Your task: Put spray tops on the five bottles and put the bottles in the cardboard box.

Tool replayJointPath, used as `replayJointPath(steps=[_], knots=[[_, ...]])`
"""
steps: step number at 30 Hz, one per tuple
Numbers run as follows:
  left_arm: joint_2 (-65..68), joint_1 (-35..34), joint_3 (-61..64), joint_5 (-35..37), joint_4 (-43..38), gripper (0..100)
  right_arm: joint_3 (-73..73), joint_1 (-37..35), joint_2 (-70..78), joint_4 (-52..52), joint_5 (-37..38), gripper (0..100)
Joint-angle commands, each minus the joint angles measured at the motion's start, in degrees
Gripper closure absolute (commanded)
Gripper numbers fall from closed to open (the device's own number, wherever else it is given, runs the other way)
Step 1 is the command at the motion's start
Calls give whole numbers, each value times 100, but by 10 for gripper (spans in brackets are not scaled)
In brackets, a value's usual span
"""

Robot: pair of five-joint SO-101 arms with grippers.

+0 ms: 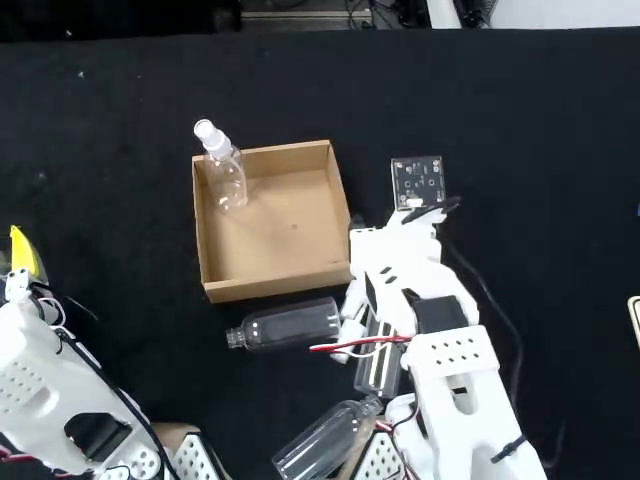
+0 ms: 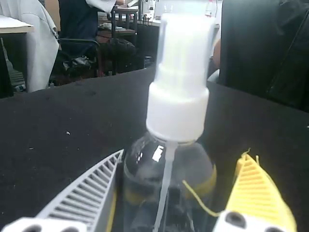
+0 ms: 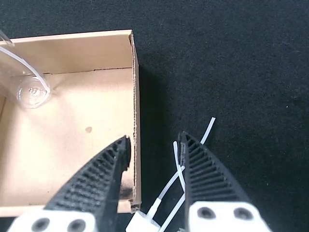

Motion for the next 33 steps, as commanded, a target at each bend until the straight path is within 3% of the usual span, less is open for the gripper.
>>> replayJointPath(steps=[1,9,14,17,20,30,33], knots=[[-308,4,-136,53,9,675,-22,-53,-242,-88,-26,868],[-308,40,-136,53,9,702,-22,-53,-242,-88,-26,868],[-273,215,-84,53,-334,978,-22,-53,-242,-88,-26,868],[-308,312,92,53,-835,927,-22,-53,-242,-79,-26,868],[-343,514,259,53,-1081,977,-22,-53,-242,-79,-26,867],[-1793,1200,901,53,-1020,971,-22,-53,-233,-88,-26,865],[-2382,1376,1130,53,-378,971,-22,-53,-233,-97,-26,865]])
